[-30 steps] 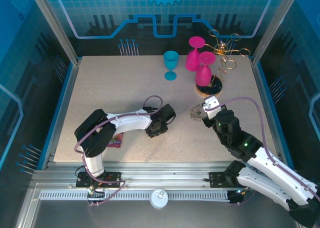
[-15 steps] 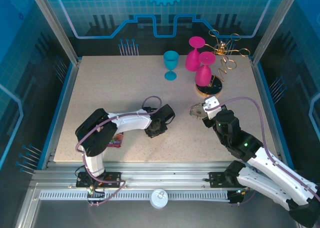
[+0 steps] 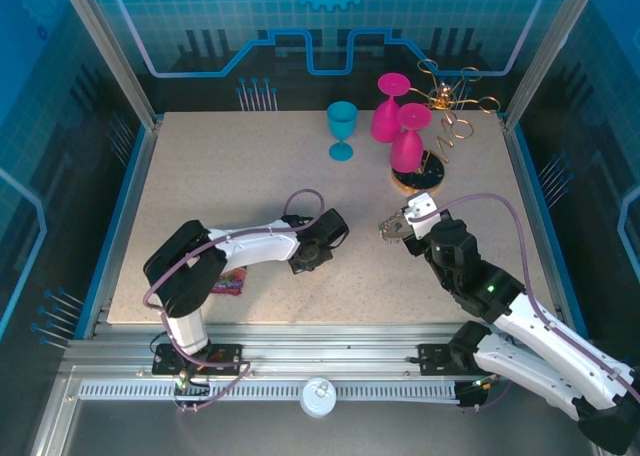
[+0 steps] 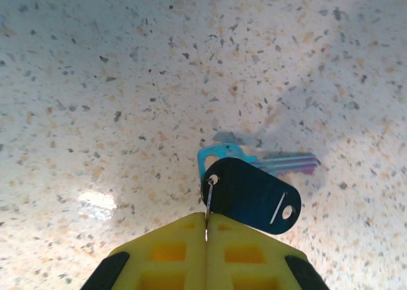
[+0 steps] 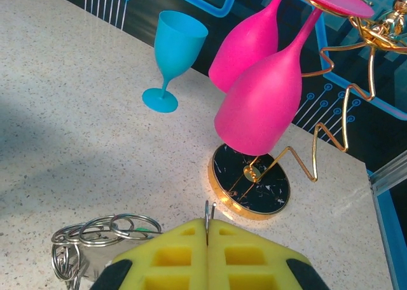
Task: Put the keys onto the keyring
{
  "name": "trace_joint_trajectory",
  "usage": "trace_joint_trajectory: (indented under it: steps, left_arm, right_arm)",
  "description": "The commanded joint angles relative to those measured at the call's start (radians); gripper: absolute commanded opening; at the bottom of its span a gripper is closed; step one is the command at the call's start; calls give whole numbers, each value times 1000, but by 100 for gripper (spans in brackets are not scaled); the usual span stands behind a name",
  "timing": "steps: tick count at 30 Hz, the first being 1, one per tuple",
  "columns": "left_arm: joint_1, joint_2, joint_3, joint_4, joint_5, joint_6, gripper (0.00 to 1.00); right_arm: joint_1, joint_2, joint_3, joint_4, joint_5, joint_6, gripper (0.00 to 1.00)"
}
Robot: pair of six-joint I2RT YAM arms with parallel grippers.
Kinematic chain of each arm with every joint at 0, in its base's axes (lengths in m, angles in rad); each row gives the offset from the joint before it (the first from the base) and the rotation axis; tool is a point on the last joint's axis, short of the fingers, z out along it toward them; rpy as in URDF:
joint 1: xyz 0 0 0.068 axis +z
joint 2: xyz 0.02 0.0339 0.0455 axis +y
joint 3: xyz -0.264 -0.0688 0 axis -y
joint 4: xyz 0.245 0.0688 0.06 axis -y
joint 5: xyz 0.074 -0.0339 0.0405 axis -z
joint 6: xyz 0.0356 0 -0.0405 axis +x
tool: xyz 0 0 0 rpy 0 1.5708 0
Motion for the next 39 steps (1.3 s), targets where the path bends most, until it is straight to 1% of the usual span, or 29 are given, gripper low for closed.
trace_joint_trajectory:
  steps: [1, 4, 8, 11, 14, 18, 21, 25, 29, 31, 36, 39]
  left_arm:
    - [-13, -85, -33, -32, -30, 91, 0]
    - [-13, -125, -50, -20, 23, 192, 0]
    - [-10, -135, -25, -85, 87, 294, 0]
    - [-4, -105, 9, -129, 176, 372, 0]
    - [-3, -58, 28, -155, 236, 423, 0]
    - [4, -36, 27, -137, 283, 450, 0]
    - [20, -25, 18, -113, 351, 467, 0]
    - [24, -9, 15, -126, 372, 481, 0]
    - [24, -15, 3, -124, 365, 482, 9]
    - [24, -24, 0, -123, 352, 481, 18]
    - [24, -43, -12, -98, 345, 451, 30]
    - [18, -45, -24, -77, 347, 414, 33]
  right_arm:
    - [6, 0, 21, 6, -9, 23, 0]
    - [8, 4, 19, 8, -14, 29, 0]
    - [12, 8, 21, 7, -14, 31, 0]
    - [13, 9, 20, 8, -14, 31, 0]
    - [14, 11, 20, 8, -15, 32, 0]
    - [17, 12, 24, 1, -17, 33, 0]
    - [18, 11, 27, -1, -15, 32, 0]
    - [19, 13, 26, 1, -15, 32, 0]
    - [19, 15, 24, 6, -16, 32, 0]
    - [19, 15, 26, 7, -16, 32, 0]
    - [20, 15, 26, 6, -15, 32, 0]
    - [21, 15, 26, 8, -15, 33, 0]
